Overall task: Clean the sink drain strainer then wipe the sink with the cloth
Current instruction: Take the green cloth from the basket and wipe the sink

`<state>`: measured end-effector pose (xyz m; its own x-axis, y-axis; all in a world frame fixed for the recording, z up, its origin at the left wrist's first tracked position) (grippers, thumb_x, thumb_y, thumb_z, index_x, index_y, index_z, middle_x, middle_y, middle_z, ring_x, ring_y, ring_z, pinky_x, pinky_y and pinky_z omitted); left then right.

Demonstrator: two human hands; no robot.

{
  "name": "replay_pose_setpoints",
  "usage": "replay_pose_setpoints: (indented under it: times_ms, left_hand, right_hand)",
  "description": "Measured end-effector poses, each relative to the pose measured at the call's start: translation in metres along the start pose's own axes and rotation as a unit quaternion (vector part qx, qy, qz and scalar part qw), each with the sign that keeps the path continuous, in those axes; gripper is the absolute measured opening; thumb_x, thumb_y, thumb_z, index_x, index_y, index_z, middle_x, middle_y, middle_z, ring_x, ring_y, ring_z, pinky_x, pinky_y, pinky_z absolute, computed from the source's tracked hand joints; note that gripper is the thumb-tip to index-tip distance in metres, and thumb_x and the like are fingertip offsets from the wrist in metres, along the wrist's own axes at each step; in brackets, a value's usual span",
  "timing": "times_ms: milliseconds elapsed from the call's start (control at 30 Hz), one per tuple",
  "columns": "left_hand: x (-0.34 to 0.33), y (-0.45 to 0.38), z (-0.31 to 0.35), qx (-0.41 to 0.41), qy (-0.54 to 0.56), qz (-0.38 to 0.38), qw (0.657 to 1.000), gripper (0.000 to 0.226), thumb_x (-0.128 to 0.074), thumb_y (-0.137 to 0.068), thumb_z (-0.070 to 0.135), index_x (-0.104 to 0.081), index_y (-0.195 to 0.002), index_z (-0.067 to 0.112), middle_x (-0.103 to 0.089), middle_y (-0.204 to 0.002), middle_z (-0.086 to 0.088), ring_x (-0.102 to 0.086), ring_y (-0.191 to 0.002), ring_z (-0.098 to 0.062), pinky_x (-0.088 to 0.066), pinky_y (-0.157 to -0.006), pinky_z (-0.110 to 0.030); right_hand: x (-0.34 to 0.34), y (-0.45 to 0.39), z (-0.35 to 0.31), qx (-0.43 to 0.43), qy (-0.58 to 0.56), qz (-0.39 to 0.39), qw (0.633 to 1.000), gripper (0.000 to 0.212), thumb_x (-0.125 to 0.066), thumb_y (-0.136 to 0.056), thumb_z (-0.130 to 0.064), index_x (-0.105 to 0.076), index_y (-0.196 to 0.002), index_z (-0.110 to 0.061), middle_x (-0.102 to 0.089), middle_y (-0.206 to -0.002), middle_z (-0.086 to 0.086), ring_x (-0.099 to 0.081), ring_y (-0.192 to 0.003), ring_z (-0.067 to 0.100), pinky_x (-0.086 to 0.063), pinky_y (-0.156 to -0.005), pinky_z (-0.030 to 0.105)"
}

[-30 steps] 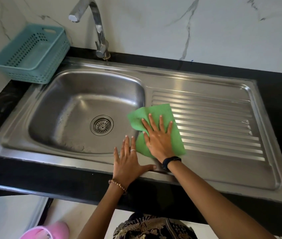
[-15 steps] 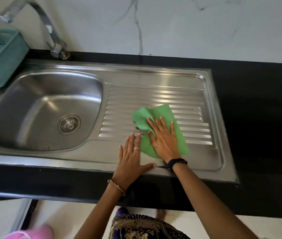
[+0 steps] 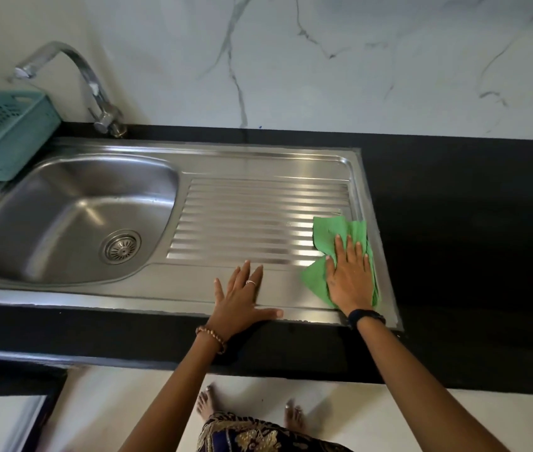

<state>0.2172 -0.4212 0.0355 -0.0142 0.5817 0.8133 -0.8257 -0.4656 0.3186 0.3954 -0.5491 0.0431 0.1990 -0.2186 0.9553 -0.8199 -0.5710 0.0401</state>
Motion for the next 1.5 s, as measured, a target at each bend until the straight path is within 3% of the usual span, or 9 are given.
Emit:
replay_pose_setpoints:
  times_ms: [200,467,700,833,933,1067,1267,1500]
  left_hand:
    - [0.05,0.023,-0.05,0.006,-0.014,0.128,0.992,0.092,-0.057,-0.079,0.056,-0.005,-0.147,0.023,0.001,-0.158,-0.003,0.005,-0.145,-0.018,0.002,-0.117,-0.044]
    - [0.072,0.046,-0.128,0.171,-0.037,0.062,0.983,0.115,-0.056,-0.067,0.073,0.004,-0.148,0.017,0.01,-0.157,-0.011,0.01,-0.144,-0.031,0.003,-0.117,-0.052]
    - [0.067,0.048,-0.13,0.182,-0.028,0.081,0.98,0.121,-0.053,-0.065,0.076,0.013,-0.146,0.015,0.013,-0.157,-0.01,0.013,-0.144,-0.031,0.006,-0.117,-0.049]
    - [0.073,0.049,-0.127,0.176,-0.018,0.114,0.977,0.132,-0.058,-0.06,0.076,0.024,-0.142,0.014,0.023,-0.154,-0.012,0.013,-0.144,-0.028,-0.001,-0.118,-0.049]
    - [0.077,0.05,-0.125,0.167,-0.007,0.136,0.976,0.136,-0.061,-0.056,0.075,0.032,-0.137,0.018,0.029,-0.152,-0.011,0.016,-0.144,-0.026,-0.003,-0.118,-0.05]
    - [0.075,0.052,-0.123,0.158,0.003,0.148,0.976,0.131,-0.061,-0.057,0.075,0.038,-0.128,0.028,0.031,-0.151,-0.009,0.019,-0.143,-0.024,0.004,-0.115,-0.052]
    - [0.05,0.036,-0.076,0.092,-0.011,0.115,0.989,0.123,-0.039,-0.049,0.089,0.036,-0.128,0.031,0.023,-0.154,-0.008,0.019,-0.143,-0.024,0.016,-0.11,-0.048]
    - [-0.001,-0.001,0.014,-0.013,-0.019,0.025,0.999,0.104,-0.049,-0.07,0.073,0.018,-0.141,0.038,0.019,-0.156,-0.002,0.018,-0.143,-0.024,0.012,-0.111,-0.056]
  right_hand:
    - [-0.01,0.003,-0.025,0.011,-0.035,-0.046,0.998,0.051,-0.027,-0.1,-0.032,-0.014,-0.149,-0.024,-0.011,-0.159,0.007,-0.003,-0.146,0.031,0.001,-0.116,0.055]
    - [-0.056,0.001,-0.159,0.18,-0.001,-0.094,0.979,0.052,-0.024,-0.1,-0.037,-0.012,-0.149,-0.026,-0.008,-0.159,0.003,-0.001,-0.147,0.027,0.004,-0.115,0.053]
    - [-0.089,-0.003,-0.279,0.324,0.031,-0.148,0.934,0.053,-0.025,-0.1,-0.036,-0.013,-0.149,-0.022,-0.007,-0.159,0.003,-0.003,-0.147,0.027,0.003,-0.116,0.053]
    - [-0.1,0.011,-0.316,0.432,0.08,-0.159,0.884,0.051,-0.023,-0.1,-0.031,-0.013,-0.149,-0.021,-0.007,-0.159,0.003,-0.003,-0.147,0.024,0.003,-0.118,0.051]
    - [-0.099,0.022,-0.306,0.457,0.071,-0.16,0.872,0.051,-0.023,-0.1,-0.034,-0.01,-0.149,-0.023,-0.008,-0.159,0.002,-0.004,-0.147,0.02,0.001,-0.12,0.047]
    - [-0.087,0.031,-0.272,0.434,0.028,-0.149,0.888,0.051,-0.024,-0.099,-0.042,-0.013,-0.148,-0.029,-0.01,-0.159,-0.001,-0.007,-0.147,0.017,0.002,-0.12,0.043]
    - [-0.061,0.028,-0.175,0.316,-0.013,-0.132,0.939,0.05,-0.025,-0.099,-0.043,-0.012,-0.147,-0.035,-0.007,-0.159,-0.006,-0.003,-0.147,0.013,0.007,-0.118,0.04]
    - [-0.02,0.011,-0.042,0.165,-0.014,-0.108,0.98,0.05,-0.023,-0.1,-0.042,-0.008,-0.147,-0.035,0.003,-0.159,-0.005,0.004,-0.147,0.013,0.008,-0.118,0.041]
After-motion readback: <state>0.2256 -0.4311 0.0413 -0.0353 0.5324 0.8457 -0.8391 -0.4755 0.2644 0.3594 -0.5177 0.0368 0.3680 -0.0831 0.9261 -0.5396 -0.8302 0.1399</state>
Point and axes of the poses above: each hand's wrist, its own y-axis away from the middle knuckle, its own x-axis out of the back of the hand, z = x × y, the point moved 7 cm from there along -y, towards the middle knuckle
